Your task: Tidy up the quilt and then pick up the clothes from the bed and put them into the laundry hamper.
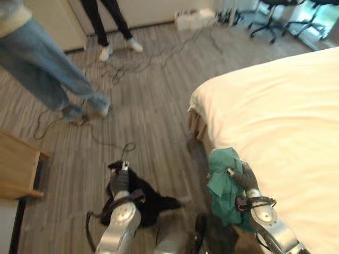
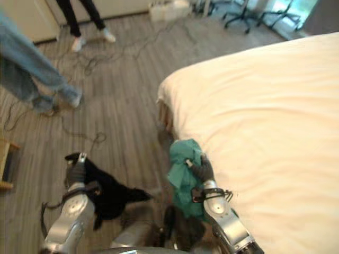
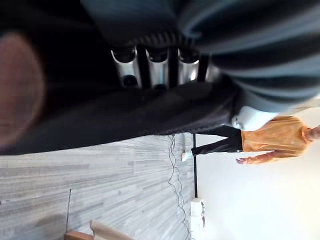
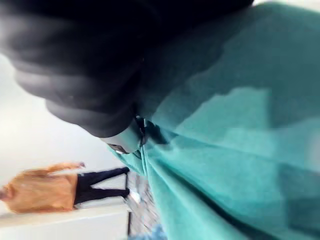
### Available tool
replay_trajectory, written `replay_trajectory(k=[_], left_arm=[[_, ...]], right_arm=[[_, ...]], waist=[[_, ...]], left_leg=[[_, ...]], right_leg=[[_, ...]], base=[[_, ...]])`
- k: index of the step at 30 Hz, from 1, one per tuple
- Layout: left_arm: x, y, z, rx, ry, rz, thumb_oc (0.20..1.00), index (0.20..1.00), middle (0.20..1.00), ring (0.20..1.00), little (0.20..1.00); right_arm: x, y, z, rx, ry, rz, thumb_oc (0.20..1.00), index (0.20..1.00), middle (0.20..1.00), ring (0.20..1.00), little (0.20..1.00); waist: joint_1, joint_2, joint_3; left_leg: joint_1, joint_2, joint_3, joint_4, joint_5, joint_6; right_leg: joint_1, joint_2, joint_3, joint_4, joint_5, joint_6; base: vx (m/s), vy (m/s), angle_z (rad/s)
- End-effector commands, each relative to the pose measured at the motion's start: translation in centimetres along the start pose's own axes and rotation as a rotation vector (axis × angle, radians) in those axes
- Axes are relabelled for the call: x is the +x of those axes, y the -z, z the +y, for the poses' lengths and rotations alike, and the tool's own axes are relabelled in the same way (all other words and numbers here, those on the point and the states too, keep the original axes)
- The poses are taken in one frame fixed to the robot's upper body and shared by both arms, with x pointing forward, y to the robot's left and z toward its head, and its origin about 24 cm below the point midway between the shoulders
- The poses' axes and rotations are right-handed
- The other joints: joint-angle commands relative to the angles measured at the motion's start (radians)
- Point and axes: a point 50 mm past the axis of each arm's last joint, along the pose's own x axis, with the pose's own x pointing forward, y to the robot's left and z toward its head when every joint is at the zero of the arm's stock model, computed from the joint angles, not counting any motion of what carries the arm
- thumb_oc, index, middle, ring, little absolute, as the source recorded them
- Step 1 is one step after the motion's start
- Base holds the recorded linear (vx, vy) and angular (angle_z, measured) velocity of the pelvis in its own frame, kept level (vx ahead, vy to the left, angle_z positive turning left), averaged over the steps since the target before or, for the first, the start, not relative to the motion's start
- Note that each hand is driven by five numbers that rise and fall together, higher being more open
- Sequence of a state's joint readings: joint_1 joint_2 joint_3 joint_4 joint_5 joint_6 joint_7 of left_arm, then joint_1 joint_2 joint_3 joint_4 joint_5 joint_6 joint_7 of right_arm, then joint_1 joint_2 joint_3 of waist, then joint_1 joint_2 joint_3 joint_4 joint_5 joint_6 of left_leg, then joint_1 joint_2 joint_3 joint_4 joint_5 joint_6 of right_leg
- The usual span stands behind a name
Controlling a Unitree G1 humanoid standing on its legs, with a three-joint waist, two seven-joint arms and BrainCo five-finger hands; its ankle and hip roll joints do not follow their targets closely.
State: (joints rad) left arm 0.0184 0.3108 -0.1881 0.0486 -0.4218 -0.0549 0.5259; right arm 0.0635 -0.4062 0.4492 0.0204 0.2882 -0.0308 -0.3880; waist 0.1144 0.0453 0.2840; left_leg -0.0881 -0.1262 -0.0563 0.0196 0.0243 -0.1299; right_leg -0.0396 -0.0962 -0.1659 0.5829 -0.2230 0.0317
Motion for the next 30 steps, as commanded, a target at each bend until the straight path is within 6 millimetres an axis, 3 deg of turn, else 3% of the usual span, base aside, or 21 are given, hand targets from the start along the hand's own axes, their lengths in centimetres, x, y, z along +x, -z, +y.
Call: replay_trajectory(k=[1, 2, 3, 5, 15, 30], left_arm=[[-1.1, -2.5, 0.1, 0.014, 0.027, -0.15, 0.2, 0.2, 0.2, 0.2, 0.2], [-1.2, -2.5, -0.6, 0.006, 0.068, -0.164, 0.2, 0.2, 0.2, 0.2, 0.2], [-1.3, -2.5, -1.2, 0.005, 0.083, -0.149, 0.2, 0.2, 0.2, 0.2, 0.2], [-1.1, -1.9, -1.5, 0.011, 0.099, -0.127, 0.2, 0.2, 0.2, 0.2, 0.2], [-1.4, -1.7, -2.2, 0.006, 0.148, -0.117, 0.2, 0.2, 0.2, 0.2, 0.2], [-2.4, -1.2, -0.7, 0.028, 0.138, -0.095, 0.2, 0.2, 0.2, 0.2, 0.2]], right_arm=[[0.8, -3.1, 0.0, 0.117, -0.011, -0.172, 0.2, 0.2, 0.2, 0.2, 0.2], [0.8, -3.1, -0.2, 0.117, -0.001, -0.166, 0.2, 0.2, 0.2, 0.2, 0.2], [0.8, -2.6, -0.7, 0.118, -0.012, -0.148, 0.2, 0.2, 0.2, 0.2, 0.2], [0.7, -1.9, -1.1, 0.118, -0.021, -0.135, 0.2, 0.2, 0.2, 0.2, 0.2], [1.1, -1.6, -1.6, 0.094, -0.032, -0.122, 0.2, 0.2, 0.2, 0.2, 0.2], [-0.1, -1.4, -1.7, 0.063, -0.06, -0.106, 0.2, 0.2, 0.2, 0.2, 0.2]], waist=[[-0.013, -0.064, -0.079], [-0.04, -0.069, -0.079], [-0.081, -0.077, -0.08], [-0.076, -0.078, -0.099], [-0.077, -0.071, -0.144], [-0.083, -0.062, -0.153]], left_leg=[[0.122, 0.051, -0.13, -0.059, -0.04, 0.152], [0.131, 0.042, -0.156, -0.058, -0.054, 0.159], [0.148, 0.04, -0.183, -0.068, -0.071, 0.166], [0.149, 0.072, -0.165, -0.088, -0.052, 0.144], [0.143, 0.078, -0.098, -0.107, -0.047, 0.121], [0.152, 0.089, -0.066, -0.107, -0.06, 0.12]], right_leg=[[-0.049, -0.048, 0.081, -0.395, 0.255, 0.118], [-0.07, -0.013, 0.149, -0.436, 0.261, 0.124], [-0.113, 0.024, 0.203, -0.373, 0.284, 0.134], [-0.022, 0.004, 0.156, -0.468, 0.222, 0.126], [0.079, 0.022, 0.125, -0.632, 0.249, 0.108], [0.096, 0.012, 0.115, -0.642, 0.235, 0.104]], base=[[0.16, -0.142, 0.8], [0.18, -0.135, 0.68], [0.19, -0.152, 0.83], [0.16, -0.147, 1.27], [0.07, -0.027, 0.07], [0.02, 0.006, -0.08]])
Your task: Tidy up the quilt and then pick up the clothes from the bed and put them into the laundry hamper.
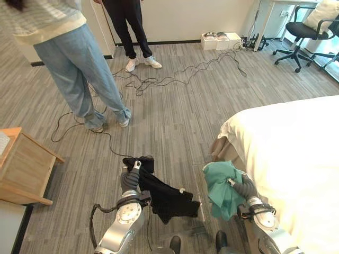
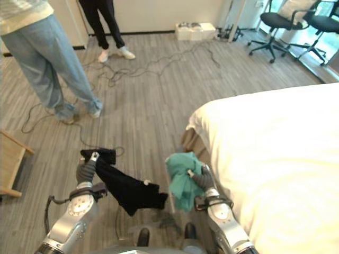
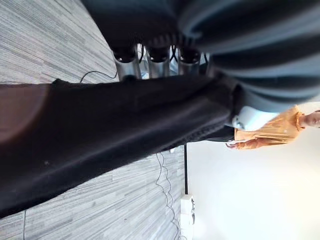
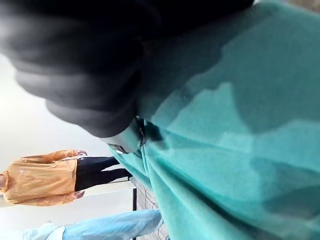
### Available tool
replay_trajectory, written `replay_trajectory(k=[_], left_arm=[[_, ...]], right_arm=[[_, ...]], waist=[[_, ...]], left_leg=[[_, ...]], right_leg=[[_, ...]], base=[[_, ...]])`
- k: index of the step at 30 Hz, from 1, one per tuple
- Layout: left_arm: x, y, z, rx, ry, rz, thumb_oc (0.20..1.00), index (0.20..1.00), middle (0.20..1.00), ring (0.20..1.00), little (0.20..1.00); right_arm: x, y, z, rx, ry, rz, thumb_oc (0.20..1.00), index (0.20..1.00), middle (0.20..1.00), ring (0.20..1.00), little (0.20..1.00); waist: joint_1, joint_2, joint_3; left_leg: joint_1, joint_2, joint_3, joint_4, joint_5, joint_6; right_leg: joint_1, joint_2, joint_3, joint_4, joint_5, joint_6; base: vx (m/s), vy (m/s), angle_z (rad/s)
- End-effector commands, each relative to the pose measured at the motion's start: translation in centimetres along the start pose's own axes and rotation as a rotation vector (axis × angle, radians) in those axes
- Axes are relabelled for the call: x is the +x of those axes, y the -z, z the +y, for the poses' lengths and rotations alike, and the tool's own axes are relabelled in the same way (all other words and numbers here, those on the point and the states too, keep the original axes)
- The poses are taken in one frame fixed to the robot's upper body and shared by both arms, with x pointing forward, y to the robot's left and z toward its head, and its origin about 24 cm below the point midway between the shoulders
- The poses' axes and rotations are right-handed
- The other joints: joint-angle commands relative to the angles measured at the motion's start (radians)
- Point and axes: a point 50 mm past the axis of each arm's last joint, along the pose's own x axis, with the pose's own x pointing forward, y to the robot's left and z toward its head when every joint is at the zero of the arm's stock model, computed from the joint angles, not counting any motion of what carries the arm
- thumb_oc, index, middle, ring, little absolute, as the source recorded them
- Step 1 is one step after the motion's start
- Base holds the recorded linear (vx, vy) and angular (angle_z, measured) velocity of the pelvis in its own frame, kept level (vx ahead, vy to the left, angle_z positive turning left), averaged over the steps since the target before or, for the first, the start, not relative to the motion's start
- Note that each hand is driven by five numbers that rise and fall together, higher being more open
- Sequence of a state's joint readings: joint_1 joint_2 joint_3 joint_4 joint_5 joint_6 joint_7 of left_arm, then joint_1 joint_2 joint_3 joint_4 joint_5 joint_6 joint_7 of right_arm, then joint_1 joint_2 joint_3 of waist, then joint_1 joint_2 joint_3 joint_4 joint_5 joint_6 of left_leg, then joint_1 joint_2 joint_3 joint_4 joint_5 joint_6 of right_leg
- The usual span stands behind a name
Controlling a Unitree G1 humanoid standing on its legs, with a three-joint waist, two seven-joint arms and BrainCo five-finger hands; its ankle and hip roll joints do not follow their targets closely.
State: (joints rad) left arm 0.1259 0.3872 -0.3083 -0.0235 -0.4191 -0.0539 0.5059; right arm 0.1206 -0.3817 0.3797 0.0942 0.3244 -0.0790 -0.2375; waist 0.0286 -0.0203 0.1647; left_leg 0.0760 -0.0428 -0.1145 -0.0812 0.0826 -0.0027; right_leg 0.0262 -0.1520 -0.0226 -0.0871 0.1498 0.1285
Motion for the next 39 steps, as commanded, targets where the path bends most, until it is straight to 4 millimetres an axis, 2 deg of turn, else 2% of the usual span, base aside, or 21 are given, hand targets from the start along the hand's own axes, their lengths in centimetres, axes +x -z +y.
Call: replay_trajectory(k=[1, 6, 7, 22, 28, 32, 34, 35, 36, 37, 39], left_arm=[[0.2, -3.0, -0.3, -0.051, 0.013, -0.162, 0.2, 0.2, 0.2, 0.2, 0.2], [0.1, -2.8, -0.2, -0.052, 0.013, -0.16, 0.2, 0.2, 0.2, 0.2, 0.2], [1.5, -0.8, -6.3, -0.023, 0.447, -0.069, 0.2, 0.2, 0.2, 0.2, 0.2], [1.4, -0.1, -6.0, -0.052, 0.408, -0.039, 0.2, 0.2, 0.2, 0.2, 0.2], [1.4, -0.1, -5.5, -0.07, 0.339, -0.033, 0.2, 0.2, 0.2, 0.2, 0.2], [1.7, -0.4, -3.8, -0.104, 0.257, -0.035, 0.2, 0.2, 0.2, 0.2, 0.2], [1.7, -0.4, -3.6, -0.104, 0.257, -0.032, 0.2, 0.2, 0.2, 0.2, 0.2], [1.7, -0.3, -3.4, -0.1, 0.261, -0.018, 0.2, 0.2, 0.2, 0.2, 0.2], [1.6, -0.1, -3.5, -0.096, 0.264, -0.01, 0.2, 0.2, 0.2, 0.2, 0.2], [1.4, 0.4, -3.6, -0.087, 0.269, 0.011, 0.2, 0.2, 0.2, 0.2, 0.2], [1.0, 0.7, -3.5, -0.088, 0.267, 0.025, 0.2, 0.2, 0.2, 0.2, 0.2]], right_arm=[[0.4, -3.5, -0.6, -0.004, -0.012, -0.169, 0.2, 0.2, 0.2, 0.2, 0.2], [0.3, -3.4, -0.7, -0.006, -0.008, -0.171, 0.2, 0.2, 0.2, 0.2, 0.2], [2.6, -1.9, 0.4, 0.178, 0.249, -0.04, 0.2, 0.2, 0.2, 0.2, 0.2], [2.4, -1.6, 0.1, 0.157, 0.239, -0.021, 0.2, 0.2, 0.2, 0.2, 0.2], [2.3, -1.5, 0.4, 0.137, 0.204, -0.021, 0.2, 0.2, 0.2, 0.2, 0.2], [2.9, -1.8, 0.8, 0.106, 0.148, -0.034, 0.2, 0.2, 0.2, 0.2, 0.2], [2.9, -1.8, 0.7, 0.107, 0.147, -0.033, 0.2, 0.2, 0.2, 0.2, 0.2], [3.0, -1.7, 0.6, 0.117, 0.147, -0.022, 0.2, 0.2, 0.2, 0.2, 0.2], [2.9, -1.6, 0.6, 0.123, 0.147, -0.015, 0.2, 0.2, 0.2, 0.2, 0.2], [2.5, -1.3, 0.6, 0.129, 0.144, 0.005, 0.2, 0.2, 0.2, 0.2, 0.2], [2.1, -1.2, 0.8, 0.133, 0.144, 0.015, 0.2, 0.2, 0.2, 0.2, 0.2]], waist=[[0.003, 0.003, -0.034], [0.001, 0.005, -0.032], [0.112, 0.063, 0.069], [0.107, 0.048, 0.078], [0.1, 0.038, 0.088], [0.098, 0.024, 0.092], [0.101, 0.017, 0.091], [0.113, 0.005, 0.088], [0.117, 0.006, 0.088], [0.119, 0.015, 0.095], [0.115, 0.026, 0.112]], left_leg=[[-0.012, 0.006, -0.006, -0.006, -0.119, -0.008], [-0.006, 0.009, 0.001, -0.006, -0.123, -0.009], [-0.14, -0.022, -0.057, 0.047, -0.05, -0.006], [-0.13, -0.01, -0.052, 0.047, -0.057, -0.008], [-0.128, -0.001, -0.038, 0.075, -0.078, 0.002], [-0.144, 0.007, -0.018, 0.164, -0.133, 0.027], [-0.164, -0.002, -0.013, 0.202, -0.151, 0.038], [-0.19, -0.014, 0.002, 0.244, -0.172, 0.058], [-0.197, -0.017, 0.0, 0.259, -0.182, 0.069], [-0.197, -0.021, -0.006, 0.277, -0.198, 0.087], [-0.185, -0.025, -0.009, 0.281, -0.208, 0.093]], right_leg=[[0.031, 0.068, -0.029, 0.027, -0.138, 0.007], [0.04, 0.066, -0.031, 0.021, -0.14, 0.006], [0.008, 0.043, -0.141, 0.124, -0.199, 0.002], [0.009, 0.052, -0.134, 0.114, -0.197, -0.007], [-0.005, 0.036, -0.107, 0.158, -0.206, 0.006], [-0.024, -0.017, -0.048, 0.279, -0.258, 0.03], [-0.028, -0.038, -0.039, 0.33, -0.252, 0.031], [-0.026, -0.075, -0.045, 0.415, -0.201, 0.031], [-0.048, -0.093, -0.04, 0.512, -0.154, 0.028], [-0.114, -0.107, -0.022, 0.703, -0.102, 0.023], [-0.183, -0.094, -0.022, 0.792, -0.081, 0.015]], base=[[0.0, 0.0, 0.0], [0.01, 0.005, -0.02], [0.0, 0.0, 0.0], [0.02, 0.002, 0.07], [0.05, 0.071, -0.02], [0.05, 0.199, -0.25], [0.05, 0.166, -0.27], [0.06, 0.162, -0.14], [0.11, 0.256, -0.14], [0.1, 0.195, -0.18], [0.15, 0.154, -0.19]])
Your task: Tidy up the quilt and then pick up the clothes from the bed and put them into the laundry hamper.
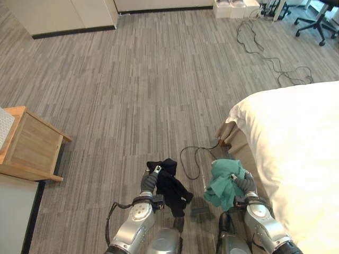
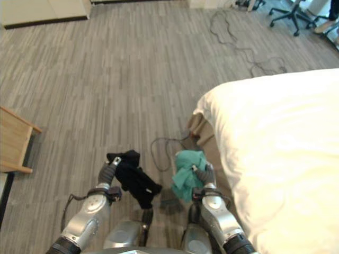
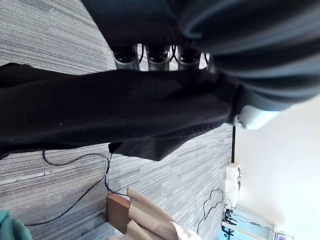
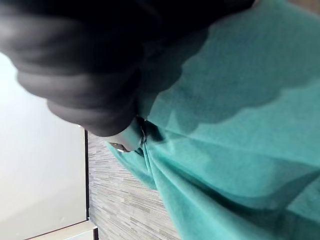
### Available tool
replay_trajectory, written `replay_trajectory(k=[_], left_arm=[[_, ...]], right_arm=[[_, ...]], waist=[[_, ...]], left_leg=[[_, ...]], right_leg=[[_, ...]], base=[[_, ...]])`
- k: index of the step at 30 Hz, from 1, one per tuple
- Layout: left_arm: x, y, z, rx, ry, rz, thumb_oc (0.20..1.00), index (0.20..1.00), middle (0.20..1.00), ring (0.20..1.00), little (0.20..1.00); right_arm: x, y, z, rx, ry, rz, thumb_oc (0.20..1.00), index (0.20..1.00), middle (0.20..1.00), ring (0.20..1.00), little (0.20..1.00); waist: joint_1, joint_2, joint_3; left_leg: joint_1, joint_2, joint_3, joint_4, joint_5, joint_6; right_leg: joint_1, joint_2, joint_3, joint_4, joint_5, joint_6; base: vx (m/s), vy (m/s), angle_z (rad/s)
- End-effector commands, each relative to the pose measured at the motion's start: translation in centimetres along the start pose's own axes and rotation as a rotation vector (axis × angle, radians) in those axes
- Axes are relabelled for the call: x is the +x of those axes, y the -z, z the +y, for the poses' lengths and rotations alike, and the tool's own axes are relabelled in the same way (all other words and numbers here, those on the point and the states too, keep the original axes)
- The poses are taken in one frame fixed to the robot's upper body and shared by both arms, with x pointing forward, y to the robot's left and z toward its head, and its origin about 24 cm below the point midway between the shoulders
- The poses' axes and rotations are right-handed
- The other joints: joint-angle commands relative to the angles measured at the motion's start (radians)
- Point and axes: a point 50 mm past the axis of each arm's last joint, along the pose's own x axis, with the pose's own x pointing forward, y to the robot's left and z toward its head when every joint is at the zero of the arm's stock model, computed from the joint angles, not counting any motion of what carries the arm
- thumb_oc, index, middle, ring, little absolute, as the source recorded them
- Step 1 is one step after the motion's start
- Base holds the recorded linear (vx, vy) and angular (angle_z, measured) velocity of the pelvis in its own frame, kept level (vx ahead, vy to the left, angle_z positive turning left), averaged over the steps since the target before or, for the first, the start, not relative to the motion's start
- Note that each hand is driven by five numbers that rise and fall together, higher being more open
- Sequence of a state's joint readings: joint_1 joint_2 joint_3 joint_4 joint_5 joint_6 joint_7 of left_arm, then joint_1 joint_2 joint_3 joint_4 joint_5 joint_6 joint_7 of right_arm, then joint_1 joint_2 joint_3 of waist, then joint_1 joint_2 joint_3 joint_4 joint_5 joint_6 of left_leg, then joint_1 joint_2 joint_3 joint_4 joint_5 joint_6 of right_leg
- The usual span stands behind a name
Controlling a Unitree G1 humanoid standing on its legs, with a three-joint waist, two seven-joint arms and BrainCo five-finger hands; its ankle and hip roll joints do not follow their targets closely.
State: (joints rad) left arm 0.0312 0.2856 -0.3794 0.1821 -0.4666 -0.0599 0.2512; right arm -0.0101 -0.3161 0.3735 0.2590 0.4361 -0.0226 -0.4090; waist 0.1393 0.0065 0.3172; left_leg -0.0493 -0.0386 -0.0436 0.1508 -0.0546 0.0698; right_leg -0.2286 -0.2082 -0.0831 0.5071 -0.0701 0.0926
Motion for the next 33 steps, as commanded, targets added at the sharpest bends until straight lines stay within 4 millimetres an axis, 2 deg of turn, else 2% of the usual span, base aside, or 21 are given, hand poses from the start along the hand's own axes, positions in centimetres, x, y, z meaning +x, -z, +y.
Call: replay_trajectory(k=[1, 4, 6, 7, 11, 14, 15, 16, 18, 19, 21, 22, 23, 24, 25, 26, 28, 29, 30, 32, 33], left_arm=[[-0.3, -2.2, 0.5, -0.017, -0.01, -0.109, 0.2, 0.2, 0.2, 0.2, 0.2], [-0.5, -2.2, 0.6, -0.034, 0.0, -0.132, 0.2, 0.2, 0.2, 0.2, 0.2], [-0.3, -1.8, 0.2, -0.039, 0.02, -0.141, 0.2, 0.2, 0.2, 0.2, 0.2], [-0.2, -1.5, -0.1, -0.029, 0.049, -0.139, 0.2, 0.2, 0.2, 0.2, 0.2], [-0.2, -1.6, -0.2, 0.009, 0.124, -0.123, 0.2, 0.2, 0.2, 0.2, 0.2], [-0.8, -1.2, 0.2, 0.04, 0.148, -0.1, 0.2, 0.2, 0.2, 0.2, 0.2], [-1.0, -0.8, 0.4, 0.048, 0.136, -0.077, 0.2, 0.2, 0.2, 0.2, 0.2], [-1.0, -0.8, 0.4, 0.047, 0.135, -0.075, 0.2, 0.2, 0.2, 0.2, 0.2], [-1.1, -1.2, 0.2, 0.035, 0.137, -0.079, 0.2, 0.2, 0.2, 0.2, 0.2], [-1.2, -1.5, 0.1, 0.025, 0.137, -0.081, 0.2, 0.2, 0.2, 0.2, 0.2], [-1.3, -1.6, 0.1, 0.017, 0.129, -0.077, 0.2, 0.2, 0.2, 0.2, 0.2], [-1.3, -1.4, 0.0, 0.006, 0.123, -0.062, 0.2, 0.2, 0.2, 0.2, 0.2], [-1.2, -1.1, -0.7, 0.006, 0.143, -0.052, 0.2, 0.2, 0.2, 0.2, 0.2], [-1.1, -1.1, -0.8, 0.006, 0.146, -0.053, 0.2, 0.2, 0.2, 0.2, 0.2], [-1.1, -1.1, -1.3, 0.003, 0.168, -0.057, 0.2, 0.2, 0.2, 0.2, 0.2], [-1.2, -1.0, -1.4, 0.0, 0.177, -0.06, 0.2, 0.2, 0.2, 0.2, 0.2], [-1.3, -1.0, -1.7, -0.001, 0.192, -0.074, 0.2, 0.2, 0.2, 0.2, 0.2], [-1.7, -0.8, -1.8, 0.001, 0.207, -0.087, 0.2, 0.2, 0.2, 0.2, 0.2], [-1.8, -0.7, -1.8, -0.001, 0.211, -0.096, 0.2, 0.2, 0.2, 0.2, 0.2], [-1.7, -0.8, -1.5, -0.014, 0.217, -0.115, 0.2, 0.2, 0.2, 0.2, 0.2], [-1.7, -0.8, -1.1, -0.021, 0.223, -0.119, 0.2, 0.2, 0.2, 0.2, 0.2]], right_arm=[[-0.9, -1.9, 1.1, 0.04, -0.054, -0.092, 0.2, 0.2, 0.2, 0.2, 0.2], [-0.8, -2.6, 0.6, 0.036, -0.039, -0.131, 0.2, 0.2, 0.2, 0.2, 0.2], [-0.3, -2.9, -0.3, 0.031, -0.039, -0.139, 0.2, 0.2, 0.2, 0.2, 0.2], [-0.3, -3.0, -0.8, 0.036, -0.028, -0.139, 0.2, 0.2, 0.2, 0.2, 0.2], [-0.7, -3.3, -1.6, 0.072, 0.008, -0.144, 0.2, 0.2, 0.2, 0.2, 0.2], [-1.1, -2.8, -2.0, 0.103, 0.021, -0.127, 0.2, 0.2, 0.2, 0.2, 0.2], [-1.3, -2.5, -2.2, 0.13, 0.018, -0.101, 0.2, 0.2, 0.2, 0.2, 0.2], [-1.3, -2.5, -2.3, 0.13, 0.016, -0.1, 0.2, 0.2, 0.2, 0.2, 0.2], [-1.8, -2.5, -2.5, 0.102, 0.002, -0.106, 0.2, 0.2, 0.2, 0.2, 0.2], [-1.8, -2.3, -2.8, 0.081, -0.013, -0.093, 0.2, 0.2, 0.2, 0.2, 0.2], [-1.7, -2.3, -2.8, 0.07, -0.018, -0.082, 0.2, 0.2, 0.2, 0.2, 0.2], [-1.5, -1.9, -2.9, 0.064, -0.023, -0.057, 0.2, 0.2, 0.2, 0.2, 0.2], [-1.2, -1.8, -3.0, 0.059, -0.028, -0.048, 0.2, 0.2, 0.2, 0.2, 0.2], [-1.2, -1.8, -2.9, 0.055, -0.032, -0.048, 0.2, 0.2, 0.2, 0.2, 0.2], [-1.3, -1.8, -2.5, 0.029, -0.055, -0.057, 0.2, 0.2, 0.2, 0.2, 0.2], [-1.3, -1.7, -2.2, 0.012, -0.072, -0.055, 0.2, 0.2, 0.2, 0.2, 0.2], [-1.5, -1.6, -1.9, -0.014, -0.093, -0.058, 0.2, 0.2, 0.2, 0.2, 0.2], [-1.8, -1.4, -1.7, -0.026, -0.102, -0.05, 0.2, 0.2, 0.2, 0.2, 0.2], [-1.9, -1.3, -1.7, -0.032, -0.105, -0.049, 0.2, 0.2, 0.2, 0.2, 0.2], [-1.9, -1.2, -1.9, -0.04, -0.1, -0.058, 0.2, 0.2, 0.2, 0.2, 0.2], [-1.9, -1.1, -1.8, -0.051, -0.086, -0.063, 0.2, 0.2, 0.2, 0.2, 0.2]], waist=[[0.0, 0.003, -0.027], [-0.034, -0.017, 0.015], [-0.079, -0.035, 0.044], [-0.097, -0.038, 0.059], [-0.12, -0.034, 0.074], [-0.122, -0.037, 0.047], [-0.129, -0.033, 0.016], [-0.13, -0.032, 0.014], [-0.142, -0.015, -0.028], [-0.141, -0.015, -0.048], [-0.142, -0.025, -0.051], [-0.135, -0.035, -0.043], [-0.104, -0.037, -0.006], [-0.102, -0.039, -0.003], [-0.08, -0.024, 0.025], [-0.07, -0.022, 0.033], [-0.043, 0.004, 0.054], [-0.024, 0.027, 0.059], [-0.017, 0.038, 0.064], [-0.014, 0.046, 0.069], [-0.008, 0.046, 0.06]], left_leg=[[-0.054, -0.035, -0.085, 0.05, -0.071, 0.02], [-0.041, -0.073, -0.11, 0.056, -0.091, 0.013], [-0.003, -0.106, -0.143, 0.046, -0.13, 0.01], [0.036, -0.114, -0.173, 0.029, -0.159, 0.01], [0.105, -0.089, -0.232, 0.029, -0.222, -0.005], [0.149, -0.023, -0.233, 0.067, -0.26, -0.039], [0.162, 0.039, -0.208, 0.112, -0.195, -0.067], [0.164, 0.043, -0.208, 0.115, -0.192, -0.069], [0.175, 0.136, -0.182, 0.224, 0.014, -0.119], [0.113, 0.159, -0.178, 0.446, 0.165, -0.129], [0.063, 0.153, -0.168, 0.515, 0.19, -0.121], [-0.032, 0.138, -0.157, 0.63, 0.211, -0.111], [-0.226, 0.018, -0.136, 0.739, 0.159, -0.077], [-0.247, 0.003, -0.13, 0.738, 0.155, -0.073], [-0.311, -0.053, -0.072, 0.614, 0.135, -0.072], [-0.32, -0.076, -0.049, 0.535, 0.136, -0.074], [-0.322, -0.086, -0.005, 0.296, 0.17, -0.092], [-0.342, -0.079, 0.029, 0.117, 0.21, -0.1], [-0.348, -0.066, 0.074, 0.023, 0.234, -0.107], [-0.387, -0.052, 0.132, 0.016, 0.261, -0.121], [-0.376, -0.053, 0.144, 0.005, 0.22, -0.107]], right_leg=[[0.035, -0.017, 0.028, 0.18, 0.135, 0.045], [-0.031, 0.052, 0.013, -0.091, 0.095, 0.029], [-0.084, 0.067, 0.037, -0.333, 0.166, 0.047], [-0.102, 0.065, 0.049, -0.438, 0.236, 0.066], [-0.145, 0.061, 0.039, -0.476, 0.28, 0.065], [-0.146, 0.042, 0.023, -0.402, 0.239, 0.071], [-0.136, 0.044, 0.009, -0.337, 0.201, 0.072], [-0.136, 0.045, 0.009, -0.334, 0.199, 0.071], [-0.105, 0.055, -0.017, -0.294, 0.147, 0.041], [-0.043, 0.086, -0.016, -0.294, 0.091, -0.008], [-0.013, 0.094, -0.011, -0.301, 0.067, -0.029], [0.04, 0.116, 0.001, -0.304, 0.034, -0.062], [0.112, 0.126, 0.011, -0.318, 0.022, -0.068], [0.115, 0.124, 0.01, -0.322, 0.024, -0.067], [0.152, 0.144, 0.002, -0.334, 0.016, -0.059], [0.165, 0.148, 0.0, -0.343, 0.013, -0.053], [0.218, 0.186, -0.007, -0.36, -0.012, -0.047], [0.255, 0.221, -0.008, -0.379, -0.027, -0.049], [0.288, 0.237, -0.017, -0.379, -0.053, -0.056], [0.326, 0.241, -0.027, -0.359, -0.111, -0.065], [0.331, 0.226, -0.024, -0.31, -0.156, -0.051]], base=[[0.21, 0.085, -0.02], [0.29, 0.01, 0.05], [0.54, -0.036, 0.16], [0.6, -0.091, 0.14], [0.51, -0.162, 0.98], [0.72, -0.282, 0.97], [0.51, -0.202, 0.63], [0.66, -0.24, 0.68], [0.67, -0.189, 0.72], [0.64, -0.192, 0.53], [0.5, -0.19, 0.01], [0.64, -0.187, -0.23], [0.52, -0.131, -0.25], [0.5, -0.023, -0.16], [0.38, 0.049, -0.41], [0.47, 0.086, -0.48], [0.55, 0.114, -0.45], [0.77, 0.13, -0.44], [0.83, 0.137, -0.37], [0.58, 0.116, 0.01], [0.63, 0.186, 0.29]])
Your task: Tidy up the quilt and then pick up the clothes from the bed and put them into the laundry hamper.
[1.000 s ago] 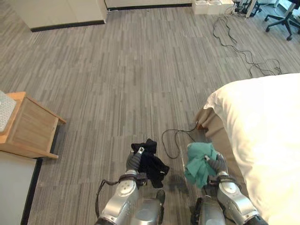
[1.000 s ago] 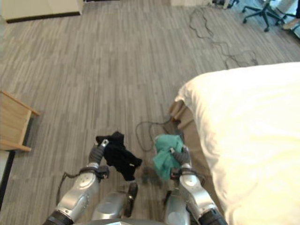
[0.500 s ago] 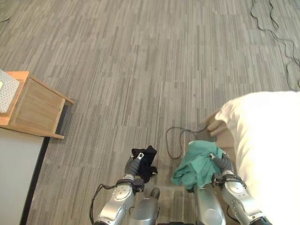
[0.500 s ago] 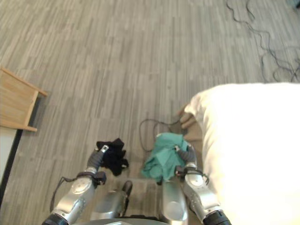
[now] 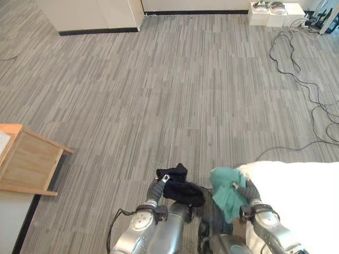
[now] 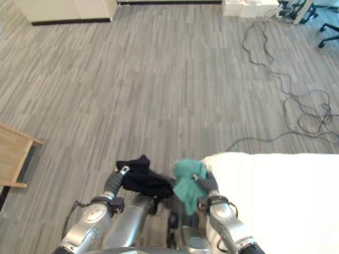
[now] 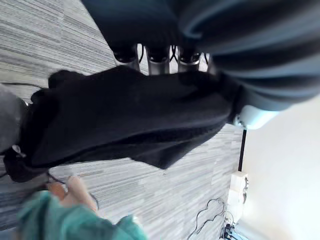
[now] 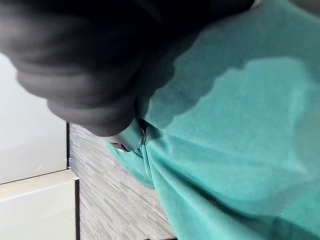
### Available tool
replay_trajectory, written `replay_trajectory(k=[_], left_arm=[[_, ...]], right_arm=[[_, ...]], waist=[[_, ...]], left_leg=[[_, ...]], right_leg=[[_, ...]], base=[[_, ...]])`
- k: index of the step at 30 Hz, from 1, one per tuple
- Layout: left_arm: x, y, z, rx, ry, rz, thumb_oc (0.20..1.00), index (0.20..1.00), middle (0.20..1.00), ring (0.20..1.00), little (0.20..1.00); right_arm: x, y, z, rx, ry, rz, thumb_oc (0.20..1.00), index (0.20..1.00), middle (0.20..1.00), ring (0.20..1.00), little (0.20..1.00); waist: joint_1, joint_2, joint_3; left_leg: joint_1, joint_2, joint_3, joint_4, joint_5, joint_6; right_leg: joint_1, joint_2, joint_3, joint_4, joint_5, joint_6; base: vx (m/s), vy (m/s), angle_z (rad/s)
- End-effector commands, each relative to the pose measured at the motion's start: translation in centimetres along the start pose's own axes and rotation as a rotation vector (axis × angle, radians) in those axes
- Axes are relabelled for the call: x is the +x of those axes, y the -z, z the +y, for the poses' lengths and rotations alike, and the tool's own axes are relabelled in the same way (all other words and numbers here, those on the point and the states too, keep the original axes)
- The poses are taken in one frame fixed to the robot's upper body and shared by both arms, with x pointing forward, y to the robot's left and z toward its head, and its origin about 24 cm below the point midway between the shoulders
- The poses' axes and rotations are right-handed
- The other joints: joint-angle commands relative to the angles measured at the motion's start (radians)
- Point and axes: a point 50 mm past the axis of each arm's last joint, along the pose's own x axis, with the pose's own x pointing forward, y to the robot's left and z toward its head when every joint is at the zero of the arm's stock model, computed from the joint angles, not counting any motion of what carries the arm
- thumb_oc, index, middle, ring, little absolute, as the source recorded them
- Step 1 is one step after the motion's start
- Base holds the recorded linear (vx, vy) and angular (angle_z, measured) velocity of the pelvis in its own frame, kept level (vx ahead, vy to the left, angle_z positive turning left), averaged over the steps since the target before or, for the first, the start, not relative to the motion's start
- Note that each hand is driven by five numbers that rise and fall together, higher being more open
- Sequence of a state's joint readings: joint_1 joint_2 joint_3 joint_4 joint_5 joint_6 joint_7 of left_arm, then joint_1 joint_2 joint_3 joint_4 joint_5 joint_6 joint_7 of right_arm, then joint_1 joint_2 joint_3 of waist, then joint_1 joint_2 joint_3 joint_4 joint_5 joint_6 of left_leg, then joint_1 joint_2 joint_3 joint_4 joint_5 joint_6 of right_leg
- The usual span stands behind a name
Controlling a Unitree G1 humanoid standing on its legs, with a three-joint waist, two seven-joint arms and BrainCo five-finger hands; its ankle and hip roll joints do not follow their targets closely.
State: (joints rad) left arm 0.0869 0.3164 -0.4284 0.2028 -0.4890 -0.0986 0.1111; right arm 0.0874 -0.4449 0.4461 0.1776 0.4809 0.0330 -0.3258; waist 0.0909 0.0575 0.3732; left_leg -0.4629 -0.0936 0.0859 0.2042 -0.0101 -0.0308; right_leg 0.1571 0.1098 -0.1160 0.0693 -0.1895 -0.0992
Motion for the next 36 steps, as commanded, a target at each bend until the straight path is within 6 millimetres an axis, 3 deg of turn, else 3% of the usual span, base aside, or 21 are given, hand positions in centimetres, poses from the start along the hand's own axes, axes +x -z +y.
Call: replay_trajectory(k=[1, 4, 5, 7, 8, 10, 11, 13, 15, 18, 20, 22, 24, 25, 26, 27, 28, 30, 32, 33, 36], left_arm=[[-0.3, -2.7, -0.6, -0.023, 0.075, -0.168, 0.2, 0.2, 0.2, 0.2, 0.2], [-0.7, -2.6, -0.5, -0.026, 0.048, -0.164, 0.2, 0.2, 0.2, 0.2, 0.2], [-1.4, -3.1, -0.4, -0.04, 0.044, -0.167, 0.2, 0.2, 0.2, 0.2, 0.2], [-2.2, -2.7, -0.6, -0.045, 0.006, -0.13, 0.2, 0.2, 0.2, 0.2, 0.2], [-2.1, -2.6, -0.7, -0.045, -0.003, -0.123, 0.2, 0.2, 0.2, 0.2, 0.2], [-1.8, -2.4, -0.9, -0.041, -0.023, -0.116, 0.2, 0.2, 0.2, 0.2, 0.2], [-1.5, -2.2, -0.9, -0.043, -0.039, -0.115, 0.2, 0.2, 0.2, 0.2, 0.2], [-1.4, -1.3, -0.4, -0.039, -0.059, -0.102, 0.2, 0.2, 0.2, 0.2, 0.2], [-1.3, -0.8, 0.2, -0.031, -0.057, -0.089, 0.2, 0.2, 0.2, 0.2, 0.2], [-1.1, -1.8, 1.0, -0.032, -0.054, -0.101, 0.2, 0.2, 0.2, 0.2, 0.2], [-1.2, -2.1, 1.6, -0.029, -0.06, -0.092, 0.2, 0.2, 0.2, 0.2, 0.2], [-1.3, -1.8, 1.6, -0.04, -0.079, -0.071, 0.2, 0.2, 0.2, 0.2, 0.2], [-1.5, -2.0, 1.6, -0.038, -0.066, -0.063, 0.2, 0.2, 0.2, 0.2, 0.2], [-1.5, -1.9, 1.4, -0.031, -0.047, -0.041, 0.2, 0.2, 0.2, 0.2, 0.2], [-1.5, -1.8, 1.3, -0.026, -0.037, -0.033, 0.2, 0.2, 0.2, 0.2, 0.2], [-1.4, -1.6, 1.1, -0.024, -0.024, -0.024, 0.2, 0.2, 0.2, 0.2, 0.2], [-1.3, -1.3, 0.7, -0.034, -0.022, -0.039, 0.2, 0.2, 0.2, 0.2, 0.2], [-1.4, -1.4, 0.6, -0.047, -0.03, -0.058, 0.2, 0.2, 0.2, 0.2, 0.2], [-1.6, -1.7, 0.6, -0.032, -0.007, -0.091, 0.2, 0.2, 0.2, 0.2, 0.2], [-1.6, -1.8, 0.4, -0.022, -0.002, -0.107, 0.2, 0.2, 0.2, 0.2, 0.2], [-1.6, -2.3, 0.0, -0.009, -0.003, -0.146, 0.2, 0.2, 0.2, 0.2, 0.2]], right_arm=[[-0.1, -2.9, -0.5, 0.031, 0.054, -0.165, 0.2, 0.2, 0.2, 0.2, 0.2], [0.1, -2.6, 0.5, 0.036, 0.034, -0.142, 0.2, 0.2, 0.2, 0.2, 0.2], [-0.6, -2.2, 0.7, 0.025, 0.019, -0.136, 0.2, 0.2, 0.2, 0.2, 0.2], [-1.5, -1.2, 0.5, 0.047, 0.014, -0.108, 0.2, 0.2, 0.2, 0.2, 0.2], [-1.6, -1.2, 0.7, 0.054, 0.012, -0.11, 0.2, 0.2, 0.2, 0.2, 0.2], [-1.8, -1.5, 1.9, 0.067, -0.019, -0.121, 0.2, 0.2, 0.2, 0.2, 0.2], [-1.6, -2.0, 3.0, 0.062, -0.049, -0.149, 0.2, 0.2, 0.2, 0.2, 0.2], [-1.2, -2.5, 3.1, 0.069, -0.049, -0.172, 0.2, 0.2, 0.2, 0.2, 0.2], [-1.0, -2.8, 2.5, 0.094, -0.028, -0.166, 0.2, 0.2, 0.2, 0.2, 0.2], [-0.4, -3.5, 1.3, 0.117, -0.005, -0.178, 0.2, 0.2, 0.2, 0.2, 0.2], [-0.2, -3.6, 1.0, 0.121, -0.002, -0.175, 0.2, 0.2, 0.2, 0.2, 0.2], [-0.3, -3.5, 0.3, 0.13, 0.0, -0.156, 0.2, 0.2, 0.2, 0.2, 0.2], [-0.9, -3.3, -0.6, 0.137, 0.02, -0.144, 0.2, 0.2, 0.2, 0.2, 0.2], [-1.2, -2.6, -1.4, 0.136, 0.043, -0.122, 0.2, 0.2, 0.2, 0.2, 0.2], [-1.3, -2.4, -1.7, 0.138, 0.053, -0.113, 0.2, 0.2, 0.2, 0.2, 0.2], [-1.4, -2.1, -2.2, 0.146, 0.068, -0.098, 0.2, 0.2, 0.2, 0.2, 0.2], [-1.2, -1.9, -2.5, 0.127, 0.057, -0.106, 0.2, 0.2, 0.2, 0.2, 0.2], [-1.1, -2.0, -2.3, 0.111, 0.042, -0.118, 0.2, 0.2, 0.2, 0.2, 0.2], [-1.2, -2.1, -1.7, 0.122, 0.052, -0.146, 0.2, 0.2, 0.2, 0.2, 0.2], [-1.3, -1.9, -1.3, 0.123, 0.049, -0.155, 0.2, 0.2, 0.2, 0.2, 0.2], [-1.5, -1.3, -1.5, 0.13, 0.058, -0.174, 0.2, 0.2, 0.2, 0.2, 0.2]], waist=[[0.048, -0.015, -0.007], [0.125, -0.054, -0.071], [0.143, -0.037, -0.1], [0.115, 0.009, -0.112], [0.108, 0.011, -0.11], [0.086, 0.013, -0.092], [0.08, 0.002, -0.069], [0.041, -0.051, -0.045], [0.001, -0.09, -0.049], [-0.035, -0.099, -0.054], [-0.027, -0.107, -0.069], [-0.035, -0.108, -0.102], [-0.046, -0.104, -0.116], [-0.062, -0.113, -0.119], [-0.068, -0.115, -0.116], [-0.075, -0.112, -0.106], [-0.059, -0.1, -0.073], [-0.042, -0.086, -0.047], [-0.011, -0.064, -0.019], [0.002, -0.054, -0.015], [0.039, -0.051, -0.021]], left_leg=[[0.059, -0.01, 0.006, -0.056, 0.13, 0.012], [0.121, -0.032, -0.077, -0.082, 0.091, 0.072], [0.195, -0.022, -0.108, -0.109, 0.072, 0.101], [0.288, -0.016, -0.161, -0.114, 0.035, 0.13], [0.302, -0.017, -0.172, -0.116, 0.028, 0.136], [0.32, -0.012, -0.196, -0.099, 0.007, 0.142], [0.326, -0.011, -0.225, -0.081, -0.017, 0.13], [0.361, -0.049, -0.313, -0.056, -0.088, 0.109], [0.394, -0.09, -0.369, -0.046, -0.14, 0.115], [0.466, -0.09, -0.457, 0.002, -0.243, 0.107], [0.469, -0.056, -0.444, 0.043, -0.269, 0.093], [0.506, 0.022, -0.419, 0.155, -0.241, 0.048], [0.476, 0.071, -0.356, 0.319, -0.137, 0.014], [0.371, 0.099, -0.273, 0.552, -0.007, -0.009], [0.331, 0.11, -0.246, 0.601, 0.016, -0.01], [0.263, 0.102, -0.204, 0.663, 0.006, -0.005], [0.157, -0.019, -0.13, 0.649, -0.04, -0.003], [0.124, -0.05, -0.067, 0.559, -0.053, -0.003], [0.112, 0.037, 0.049, 0.192, -0.028, 0.013], [0.131, 0.053, 0.062, 0.011, 0.025, 0.004], [0.115, 0.097, 0.032, -0.209, 0.143, -0.019]], right_leg=[[-0.044, -0.122, 0.009, 0.179, -0.053, 0.165], [-0.03, -0.293, -0.033, 0.453, 0.111, 0.274], [-0.119, -0.371, -0.02, 0.751, 0.229, 0.292], [-0.315, -0.347, 0.015, 1.023, 0.262, 0.248], [-0.35, -0.345, 0.008, 1.038, 0.234, 0.234], [-0.472, -0.338, -0.002, 0.936, 0.194, 0.195], [-0.516, -0.332, -0.018, 0.741, 0.183, 0.183], [-0.48, -0.264, 0.042, 0.269, 0.262, 0.218], [-0.492, -0.253, 0.141, 0.047, 0.34, 0.251], [-0.537, -0.225, 0.209, -0.01, 0.361, 0.255], [-0.502, -0.249, 0.197, 0.034, 0.316, 0.261], [-0.478, -0.265, 0.192, 0.131, 0.289, 0.273], [-0.436, -0.274, 0.155, 0.126, 0.258, 0.256], [-0.374, -0.286, 0.107, 0.12, 0.226, 0.219], [-0.353, -0.285, 0.093, 0.119, 0.213, 0.203], [-0.313, -0.285, 0.064, 0.117, 0.195, 0.182], [-0.256, -0.276, 0.041, 0.097, 0.183, 0.182], [-0.219, -0.258, 0.027, 0.09, 0.167, 0.185], [-0.143, -0.229, -0.051, 0.059, 0.115, 0.18], [-0.104, -0.217, -0.06, 0.048, 0.09, 0.188], [-0.004, -0.195, -0.033, 0.027, 0.028, 0.197]], base=[[0.69, 0.216, 0.29], [0.5, 0.291, -0.25], [0.56, 0.421, -0.9], [0.69, 0.336, -0.4], [0.62, 0.075, 0.47], [0.4, -0.13, 1.09], [0.47, -0.283, 1.19], [0.7, -0.409, 1.36], [0.8, -0.321, 1.95], [0.7, -0.217, 1.75], [0.54, -0.204, 1.33], [0.67, -0.222, 1.66], [0.52, -0.223, 1.05], [0.43, -0.258, 0.86], [0.47, -0.295, 1.27], [0.42, -0.16, 1.26], [0.36, -0.099, 1.3], [0.3, -0.027, 0.58], [0.45, -0.002, 0.11], [0.46, 0.058, 0.18], [0.49, 0.088, 0.22]])
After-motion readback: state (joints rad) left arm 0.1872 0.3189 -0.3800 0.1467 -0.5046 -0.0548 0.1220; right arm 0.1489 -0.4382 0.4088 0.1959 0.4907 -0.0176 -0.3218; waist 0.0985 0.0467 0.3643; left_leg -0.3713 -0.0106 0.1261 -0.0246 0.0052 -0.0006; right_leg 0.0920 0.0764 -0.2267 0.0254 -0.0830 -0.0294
